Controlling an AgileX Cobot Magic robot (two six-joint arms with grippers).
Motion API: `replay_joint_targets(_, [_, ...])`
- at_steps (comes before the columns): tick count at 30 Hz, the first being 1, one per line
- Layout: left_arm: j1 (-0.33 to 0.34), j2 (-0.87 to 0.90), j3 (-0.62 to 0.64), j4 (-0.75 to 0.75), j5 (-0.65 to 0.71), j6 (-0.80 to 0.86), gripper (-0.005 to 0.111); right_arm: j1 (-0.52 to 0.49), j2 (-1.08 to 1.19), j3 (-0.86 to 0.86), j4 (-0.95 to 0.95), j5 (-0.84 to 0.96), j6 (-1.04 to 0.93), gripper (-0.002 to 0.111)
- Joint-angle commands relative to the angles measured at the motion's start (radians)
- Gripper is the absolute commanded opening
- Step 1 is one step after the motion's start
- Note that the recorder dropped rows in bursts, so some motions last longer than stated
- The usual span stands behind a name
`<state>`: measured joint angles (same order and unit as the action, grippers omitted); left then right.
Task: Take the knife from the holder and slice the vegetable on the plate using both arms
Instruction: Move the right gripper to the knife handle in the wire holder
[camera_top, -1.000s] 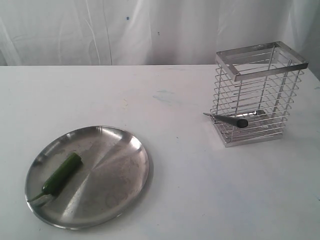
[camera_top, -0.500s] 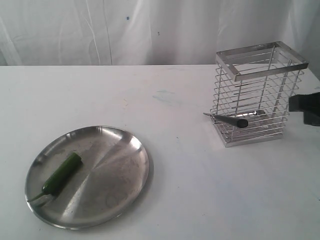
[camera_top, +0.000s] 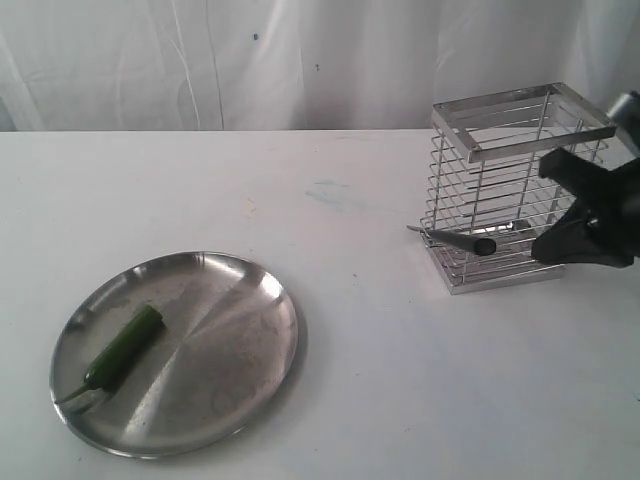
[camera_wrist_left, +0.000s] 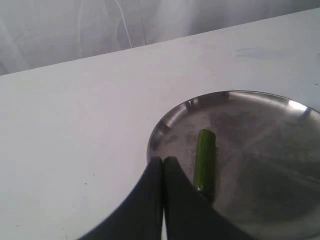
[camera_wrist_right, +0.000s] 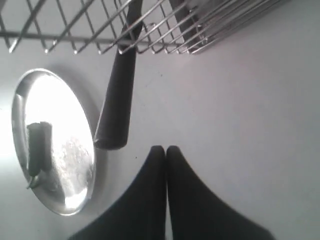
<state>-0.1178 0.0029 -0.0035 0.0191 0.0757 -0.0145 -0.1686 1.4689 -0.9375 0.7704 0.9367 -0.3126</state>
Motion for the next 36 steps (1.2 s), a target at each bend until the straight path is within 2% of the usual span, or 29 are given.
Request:
replay_joint_targets(1, [-0.006,-0.003,0.003,-0.002,-0.001,-0.008,0.0,-0.119,0.032,-0.009,0.066,0.028,-0.077,0.0])
replay_joint_targets(4, [-0.006,-0.003,0.003,-0.002,-0.001,-0.008,0.0,-0.214,0.116,-0.009,0.097,0.134,-0.08,0.0])
replay_joint_targets(7, [-0.006,-0.003,0.003,-0.002,-0.001,-0.008,0.0,-0.267,0.196,-0.003,0.263,0.284,-0.263,0.0])
replay_joint_targets(10, [-0.006,-0.003,0.003,-0.002,-0.001,-0.008,0.0,-0.267,0.225,0.013,0.397,0.284,-0.361,0.0])
replay_joint_targets(17, [-0.006,-0.003,0.003,-0.002,-0.001,-0.008,0.0,-0.229,0.234,0.021,0.409,0.284,-0.399,0.002])
replay_joint_targets(20, [-0.006,-0.003,0.003,-0.002,-0.001,-0.008,0.0,-0.165,0.247,0.021,0.413,0.284,-0.409,0.015])
replay_joint_targets(24, [-0.006,-0.003,0.003,-0.002,-0.001,-0.008,0.0,-0.081,0.267,0.021,0.413,0.284,-0.428,0.041])
replay_joint_targets(26, [-0.006,-0.003,0.003,-0.002,-0.001,-0.008,0.0,-0.06,0.268,0.019,0.413,0.284,-0.425,0.054])
replay_joint_targets(28, [-0.006,-0.003,0.003,-0.002,-0.001,-0.008,0.0,-0.06,0.268,0.019,0.413,0.284,-0.425,0.061])
replay_joint_targets(30, [-0.006,-0.003,0.003,-0.002,-0.001,-0.008,0.0,-0.06,0.268,0.019,0.41,0.284,-0.425,0.064])
replay_joint_targets(36, [-0.006,-0.003,0.003,-0.002,-0.001,-0.008,0.0,-0.021,0.268,0.019,0.405,0.236,-0.449,0.064])
